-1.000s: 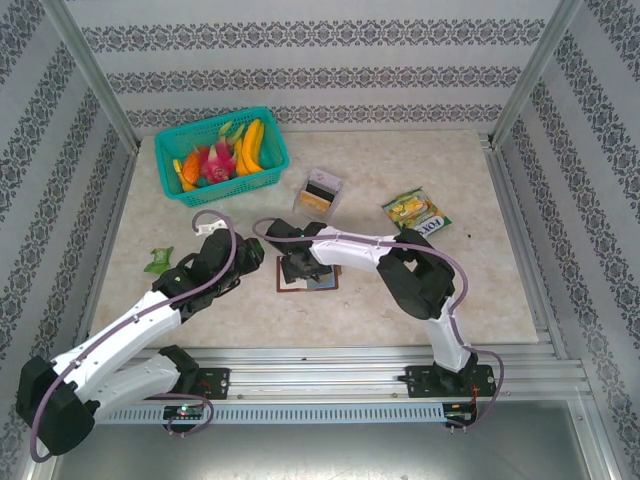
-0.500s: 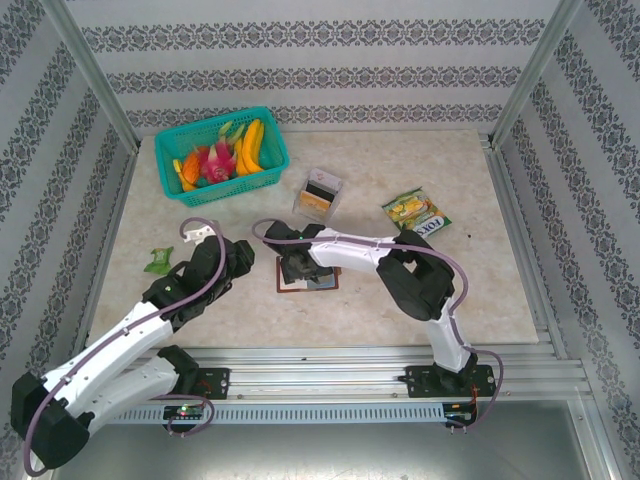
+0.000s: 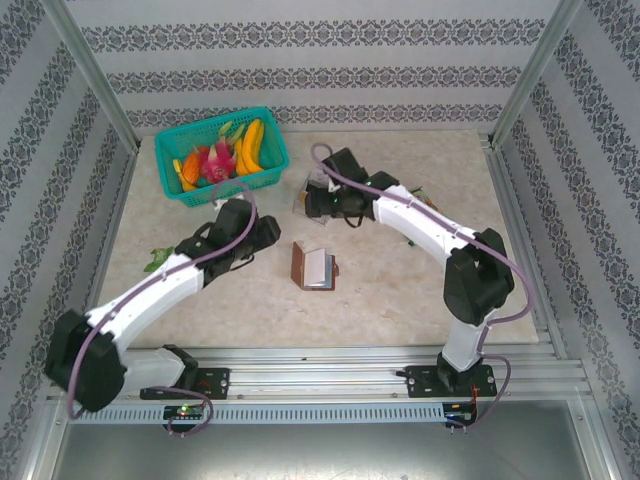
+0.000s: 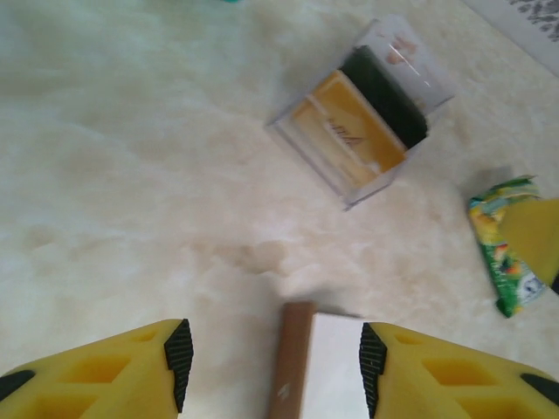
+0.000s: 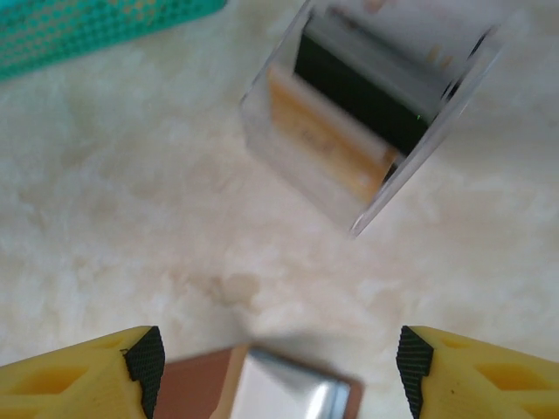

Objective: Put the credit cards into the card holder

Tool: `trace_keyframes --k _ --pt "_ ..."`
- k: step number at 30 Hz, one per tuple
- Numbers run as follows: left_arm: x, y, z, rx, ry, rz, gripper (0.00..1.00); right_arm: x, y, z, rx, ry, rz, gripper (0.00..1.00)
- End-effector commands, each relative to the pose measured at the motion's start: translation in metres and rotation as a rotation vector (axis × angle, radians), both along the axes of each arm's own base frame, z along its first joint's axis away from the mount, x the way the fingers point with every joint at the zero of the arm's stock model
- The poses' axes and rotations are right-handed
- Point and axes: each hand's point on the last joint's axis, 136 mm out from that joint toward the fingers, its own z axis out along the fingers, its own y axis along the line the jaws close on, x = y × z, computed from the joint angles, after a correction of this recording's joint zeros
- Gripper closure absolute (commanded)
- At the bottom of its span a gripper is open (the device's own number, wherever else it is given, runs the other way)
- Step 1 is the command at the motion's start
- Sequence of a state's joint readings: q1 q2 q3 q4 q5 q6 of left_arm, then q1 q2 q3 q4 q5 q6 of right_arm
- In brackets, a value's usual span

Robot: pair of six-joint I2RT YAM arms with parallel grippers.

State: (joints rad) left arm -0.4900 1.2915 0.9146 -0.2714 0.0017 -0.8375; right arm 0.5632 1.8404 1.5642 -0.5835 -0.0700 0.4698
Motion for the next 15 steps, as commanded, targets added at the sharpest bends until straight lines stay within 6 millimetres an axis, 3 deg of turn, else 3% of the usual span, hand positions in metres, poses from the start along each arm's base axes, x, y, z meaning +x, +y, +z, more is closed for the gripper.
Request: trace_keyframes --k 1,3,7,10,15 --pt "0.033 -0.023 0.006 -0.116 0.001 -0.080 0.40 0.034 -0.002 -0.016 0.058 0.036 0.066 0.28" --pt "0.053 -0.030 0.003 -0.143 0.002 -0.096 0.33 0.058 -0.008 -0.023 0.079 0.048 0.052 0.28" --pt "0.088 -0.053 -0.007 -0.206 0.043 -0.138 0.34 0.100 -0.018 -0.027 0.073 0.020 0.047 0.28" --pt "0.109 -0.062 -0.019 -0.217 0.053 -0.132 0.28 0.126 -0.022 -0.027 0.078 0.001 0.054 0.25" --pt "0.136 -0.068 -0.046 -0.248 0.085 -0.092 0.21 0.148 -0.014 -0.043 0.131 0.046 0.092 0.22"
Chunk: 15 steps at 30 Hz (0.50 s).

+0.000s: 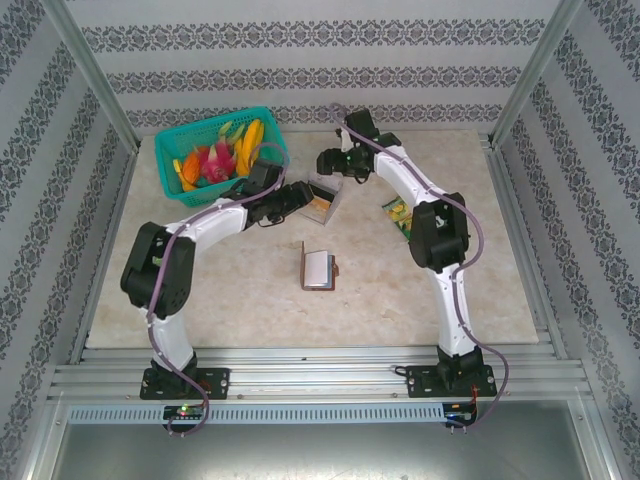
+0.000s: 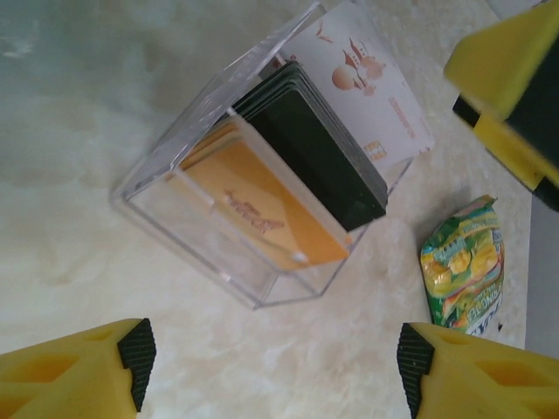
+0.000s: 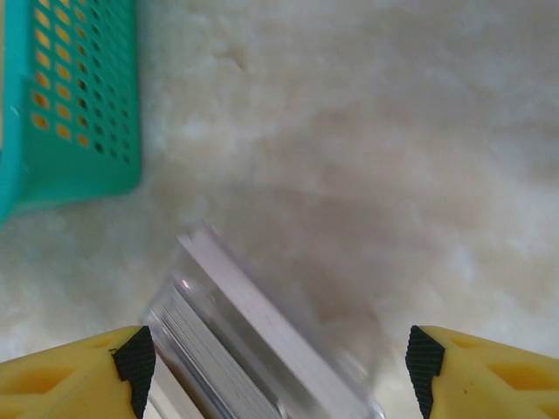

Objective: Put the credit cards into the card holder

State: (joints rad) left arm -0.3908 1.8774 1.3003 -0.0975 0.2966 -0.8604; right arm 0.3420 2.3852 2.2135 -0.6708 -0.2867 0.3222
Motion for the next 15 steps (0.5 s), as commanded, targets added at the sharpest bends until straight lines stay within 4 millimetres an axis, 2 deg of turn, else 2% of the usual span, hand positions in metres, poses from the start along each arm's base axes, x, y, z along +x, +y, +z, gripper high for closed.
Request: trace_keyframes --k 1,7,15 --pt "0.021 -0.007 0.005 -0.077 -0.030 0.022 0.19 0.000 0.009 -0.006 0.055 0.054 0.077 0.22" --pt "0.037 -0.006 -0.015 -0.087 -0.010 0.059 0.19 0.006 0.020 -0.018 0.192 0.121 0.098 0.21" --pt "0.047 -0.021 -0.026 -0.140 -0.010 -0.004 0.30 -0.015 0.023 -0.025 0.227 0.197 0.155 0.24"
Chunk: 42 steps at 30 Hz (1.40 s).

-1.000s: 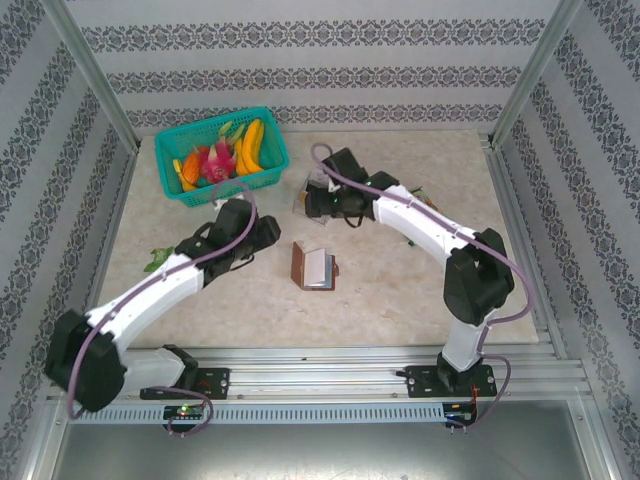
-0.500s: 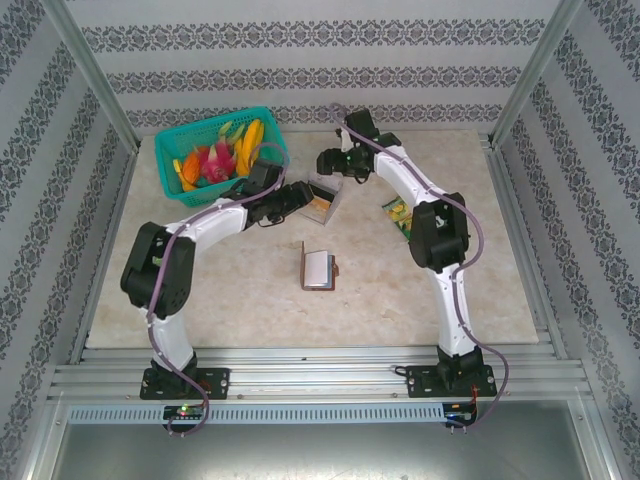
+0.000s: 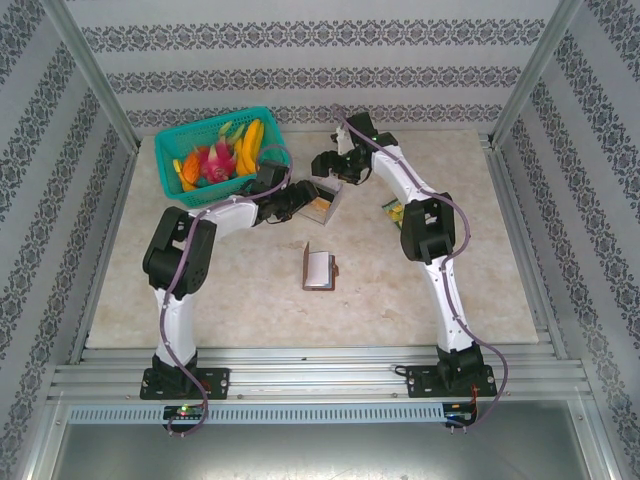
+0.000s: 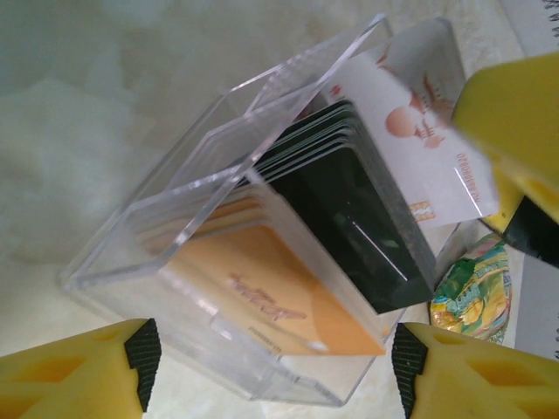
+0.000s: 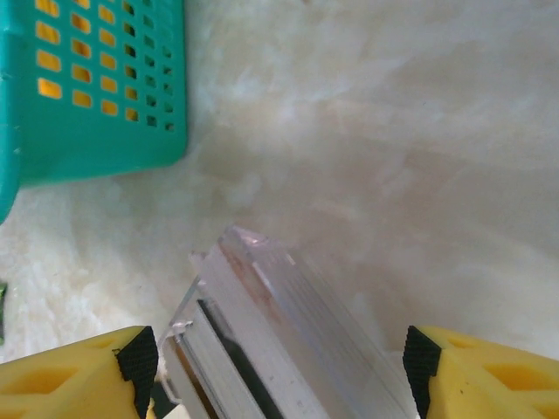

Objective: Put the credit cards into the card holder

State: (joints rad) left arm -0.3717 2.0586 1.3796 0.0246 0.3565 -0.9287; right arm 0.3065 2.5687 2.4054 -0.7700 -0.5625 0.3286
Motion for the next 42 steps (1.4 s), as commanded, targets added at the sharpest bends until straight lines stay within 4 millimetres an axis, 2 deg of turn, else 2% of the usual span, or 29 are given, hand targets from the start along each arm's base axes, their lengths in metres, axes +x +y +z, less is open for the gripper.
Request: trace_keyframes --k 1,6,11,15,22,26,31,36,42 --pt "0.013 -0.011 0.010 -0.069 -0.040 -0.034 0.33 -0.016 0.001 0.007 0.042 0.043 0.047 0.25" --pt "0.006 -0.022 0.000 -0.102 -0.017 -0.087 0.42 -0.034 -0.001 0.017 0.068 0.049 0.057 0.28" --pt "-0.006 -0.036 0.004 -0.136 -0.030 -0.136 0.45 -0.058 -0.005 0.020 0.076 0.061 0.050 0.31" --pt "-0.025 -0.051 0.004 -0.142 -0.021 -0.193 0.47 -0.082 -0.018 0.017 0.046 0.071 0.022 0.32" --pt "-0.062 -0.061 -0.002 -0.136 0.003 -0.217 0.52 -0.124 -0.040 0.011 0.001 0.080 -0.034 0.31" --pt "-0.072 -0.051 -0.003 -0.051 0.016 -0.196 0.52 -0.130 -0.067 0.009 -0.127 0.064 -0.093 0.29" --pt "-0.077 -0.031 -0.003 0.051 0.026 -0.149 0.54 -0.129 -0.090 0.025 -0.247 0.002 -0.134 0.27" --pt "-0.076 -0.033 -0.006 0.074 0.039 -0.178 0.57 -0.134 -0.102 0.034 -0.398 -0.047 -0.138 0.28" --pt "-0.073 -0.040 -0.011 0.063 0.057 -0.195 0.57 -0.138 -0.108 0.026 -0.570 -0.062 -0.118 0.27"
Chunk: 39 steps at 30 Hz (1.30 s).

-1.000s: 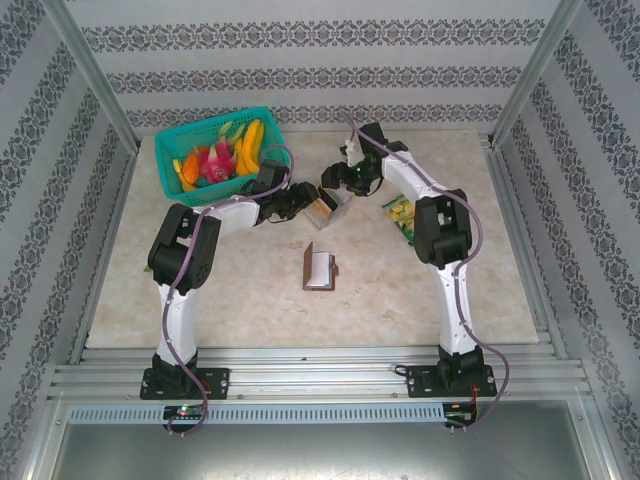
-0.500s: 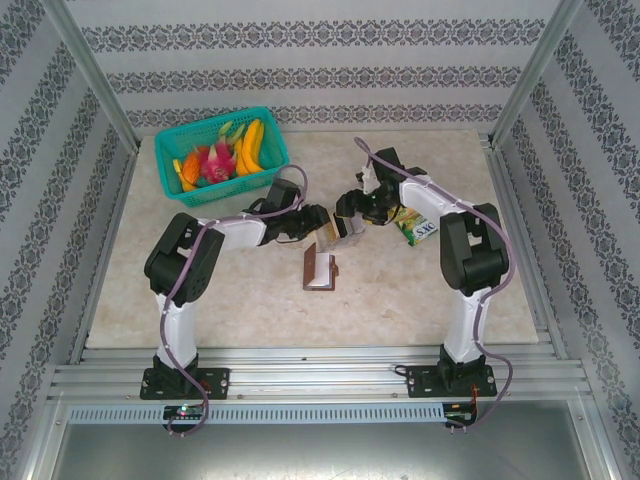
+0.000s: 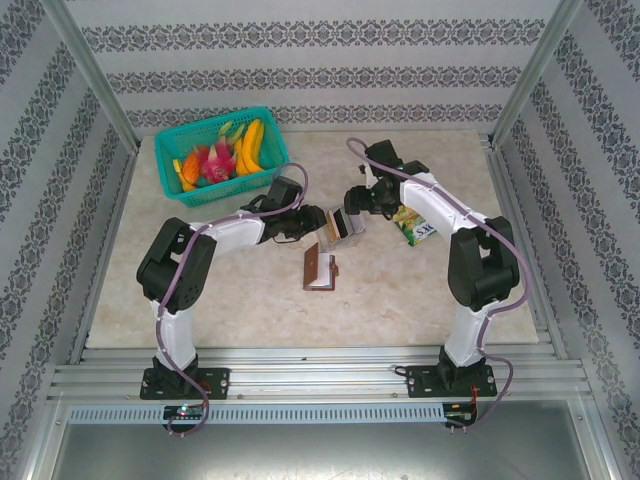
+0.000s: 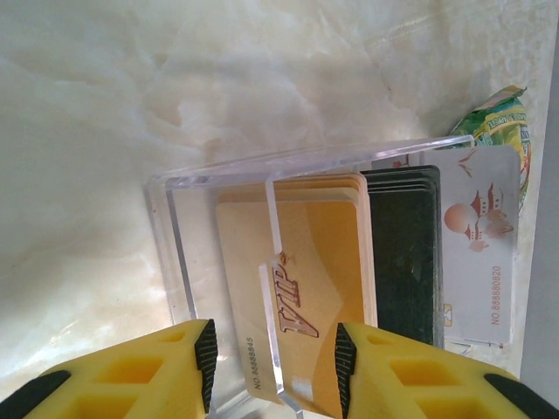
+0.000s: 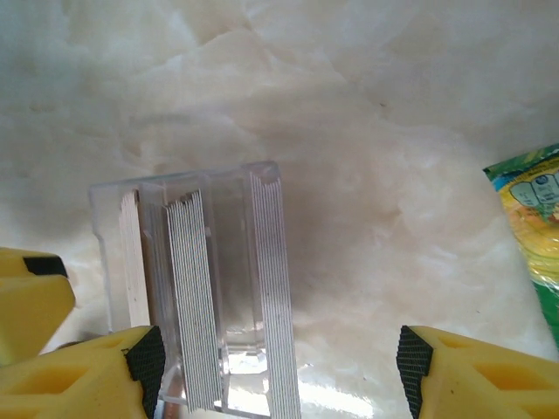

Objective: Put the credit cards into the card holder

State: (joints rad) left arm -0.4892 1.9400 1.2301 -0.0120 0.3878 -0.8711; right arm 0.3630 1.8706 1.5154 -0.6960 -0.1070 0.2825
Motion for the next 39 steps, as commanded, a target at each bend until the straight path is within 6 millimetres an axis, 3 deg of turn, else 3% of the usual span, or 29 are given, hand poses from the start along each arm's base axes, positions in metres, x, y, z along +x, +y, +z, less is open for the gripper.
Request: trace_keyframes --k 1,10,17,28,39 --pt "0.001 0.001 -0.008 0.031 0.022 -0.015 0.58 -0.003 -0.012 0.000 -0.148 -0.009 0.014 0.27" --pt "0.001 0.000 -0.020 0.050 0.056 -0.019 0.59 -0.003 0.000 -0.006 -0.182 0.002 0.047 0.27" --pt "0.003 -0.004 -0.029 0.060 0.083 -0.030 0.57 -0.001 -0.003 -0.008 -0.258 0.000 0.056 0.25" --pt "-0.005 0.003 -0.041 0.087 0.122 -0.009 0.61 0.000 -0.008 -0.034 -0.378 0.051 0.066 0.25" --pt "-0.009 0.008 -0.046 0.106 0.129 0.010 0.65 0.007 -0.023 -0.019 -0.466 -0.009 0.030 0.33"
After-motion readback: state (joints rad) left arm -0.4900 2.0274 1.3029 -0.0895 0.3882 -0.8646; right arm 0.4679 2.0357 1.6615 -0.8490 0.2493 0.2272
